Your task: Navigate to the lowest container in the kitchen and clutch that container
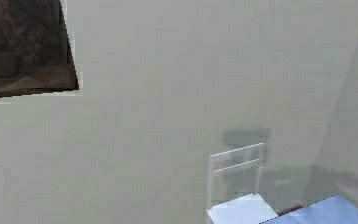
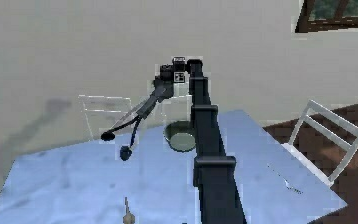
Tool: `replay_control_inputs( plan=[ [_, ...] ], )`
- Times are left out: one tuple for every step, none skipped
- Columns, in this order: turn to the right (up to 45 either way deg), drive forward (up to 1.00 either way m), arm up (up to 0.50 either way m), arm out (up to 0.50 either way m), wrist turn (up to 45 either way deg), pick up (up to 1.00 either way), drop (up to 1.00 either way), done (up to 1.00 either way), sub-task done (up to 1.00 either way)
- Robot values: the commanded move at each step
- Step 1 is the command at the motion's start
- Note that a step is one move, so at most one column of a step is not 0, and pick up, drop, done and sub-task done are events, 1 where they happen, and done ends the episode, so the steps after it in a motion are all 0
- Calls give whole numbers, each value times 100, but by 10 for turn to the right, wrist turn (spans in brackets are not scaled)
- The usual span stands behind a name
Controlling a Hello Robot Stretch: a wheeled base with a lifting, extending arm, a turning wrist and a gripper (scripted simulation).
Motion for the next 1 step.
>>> replay_control_inputs(
  plan=[
    [0, 0, 0, 0, 450, 0, 0, 0, 0]
  ],
)
